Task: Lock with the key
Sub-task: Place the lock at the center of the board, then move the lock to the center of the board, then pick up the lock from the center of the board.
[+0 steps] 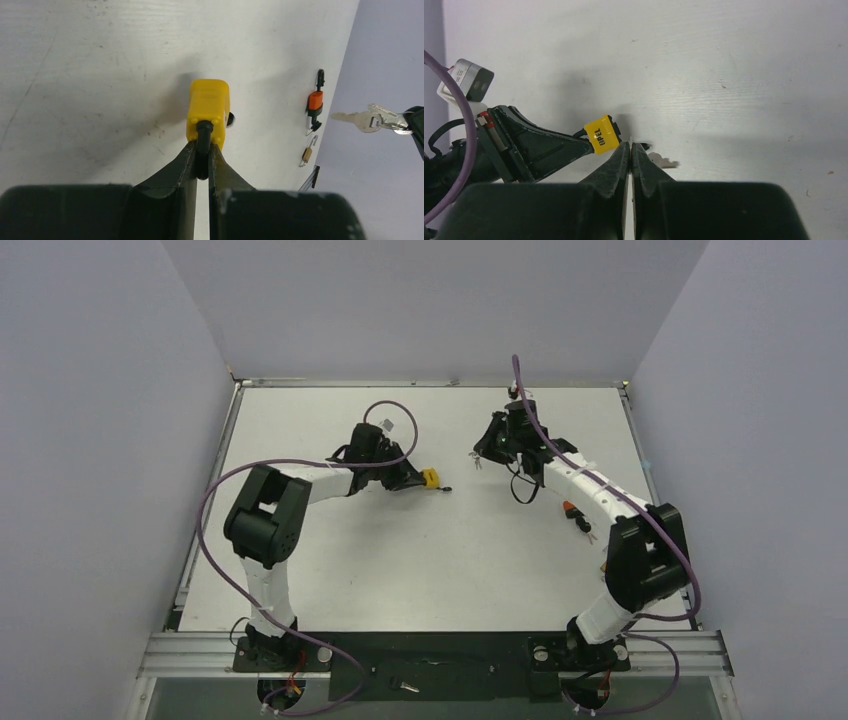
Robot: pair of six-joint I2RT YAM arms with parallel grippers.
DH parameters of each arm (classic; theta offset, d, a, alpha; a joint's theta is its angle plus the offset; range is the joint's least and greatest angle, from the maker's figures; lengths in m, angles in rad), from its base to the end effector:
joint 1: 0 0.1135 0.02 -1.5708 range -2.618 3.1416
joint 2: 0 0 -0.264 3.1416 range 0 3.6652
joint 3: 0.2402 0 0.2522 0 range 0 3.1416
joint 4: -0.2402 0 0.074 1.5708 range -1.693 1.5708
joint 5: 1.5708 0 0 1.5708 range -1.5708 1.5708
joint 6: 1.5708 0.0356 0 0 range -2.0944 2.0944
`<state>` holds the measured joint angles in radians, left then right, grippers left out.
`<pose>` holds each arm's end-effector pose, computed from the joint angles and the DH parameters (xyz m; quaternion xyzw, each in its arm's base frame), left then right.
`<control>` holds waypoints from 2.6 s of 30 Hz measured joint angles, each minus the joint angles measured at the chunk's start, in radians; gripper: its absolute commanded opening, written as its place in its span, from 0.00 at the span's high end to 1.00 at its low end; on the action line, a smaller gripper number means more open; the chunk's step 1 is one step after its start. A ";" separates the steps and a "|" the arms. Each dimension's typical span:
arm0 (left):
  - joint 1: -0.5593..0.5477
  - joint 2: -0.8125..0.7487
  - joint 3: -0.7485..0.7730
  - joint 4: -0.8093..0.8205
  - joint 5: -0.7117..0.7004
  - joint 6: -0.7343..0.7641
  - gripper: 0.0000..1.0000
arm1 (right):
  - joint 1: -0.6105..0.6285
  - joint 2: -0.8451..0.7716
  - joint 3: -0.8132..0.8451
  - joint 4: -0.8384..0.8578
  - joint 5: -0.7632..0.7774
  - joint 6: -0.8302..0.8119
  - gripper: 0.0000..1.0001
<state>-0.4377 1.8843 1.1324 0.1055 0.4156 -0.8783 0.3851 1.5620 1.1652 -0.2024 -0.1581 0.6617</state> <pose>0.3620 -0.1853 0.1770 -0.1016 0.8748 -0.4129 0.2323 0.3287 0.1393 0.2766 0.0850 0.8782 0.2931 0.3682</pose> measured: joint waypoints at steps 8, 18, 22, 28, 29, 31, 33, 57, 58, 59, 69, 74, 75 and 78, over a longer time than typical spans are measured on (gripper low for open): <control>0.007 0.148 0.071 0.080 0.028 -0.036 0.83 | 0.023 0.207 0.111 -0.053 0.070 -0.004 1.00; 0.028 0.138 0.047 -0.007 -0.091 -0.014 0.60 | 0.101 0.397 0.217 -0.092 0.092 -0.028 0.67; 0.029 0.056 0.021 -0.112 -0.180 0.011 0.56 | 0.101 0.416 0.239 -0.119 0.107 -0.045 0.39; 0.029 -0.166 -0.012 -0.229 -0.306 0.046 0.52 | 0.090 0.386 0.236 -0.157 0.163 -0.050 0.33; 0.027 -0.208 -0.020 -0.239 -0.312 0.051 0.52 | 0.085 0.364 0.224 -0.165 0.176 -0.048 0.32; 0.019 -0.288 -0.039 -0.254 -0.318 0.065 0.51 | 0.064 0.296 0.179 -0.180 0.208 -0.041 0.32; 0.002 -0.349 -0.053 -0.266 -0.316 0.080 0.50 | 0.027 0.196 0.116 -0.202 0.246 -0.024 0.32; -0.108 -0.642 -0.253 -0.289 -0.094 0.100 0.48 | -0.457 -0.124 -0.396 -0.094 0.313 -0.146 0.16; -0.108 -0.642 -0.253 -0.290 -0.089 0.101 0.48 | -0.457 -0.094 -0.394 -0.080 0.294 -0.157 0.16; -0.108 -0.642 -0.253 -0.289 -0.085 0.103 0.48 | -0.457 -0.062 -0.391 -0.070 0.272 -0.165 0.17; -0.084 -0.643 -0.253 -0.290 -0.055 0.117 0.48 | -0.335 0.041 -0.335 -0.059 0.258 -0.199 0.18; -0.076 -0.643 -0.253 -0.290 -0.042 0.117 0.48 | -0.245 0.041 -0.298 -0.092 0.322 -0.193 0.18; -0.074 -0.643 -0.253 -0.290 -0.040 0.117 0.48 | -0.248 0.041 -0.295 -0.097 0.336 -0.190 0.18; -0.070 -0.645 -0.253 -0.291 -0.040 0.122 0.48 | -0.268 0.041 -0.283 -0.124 0.374 -0.182 0.19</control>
<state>-0.5076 1.2396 0.8795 -0.1860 0.3756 -0.7563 0.1173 1.6032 0.8818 -0.3267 0.2161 0.4793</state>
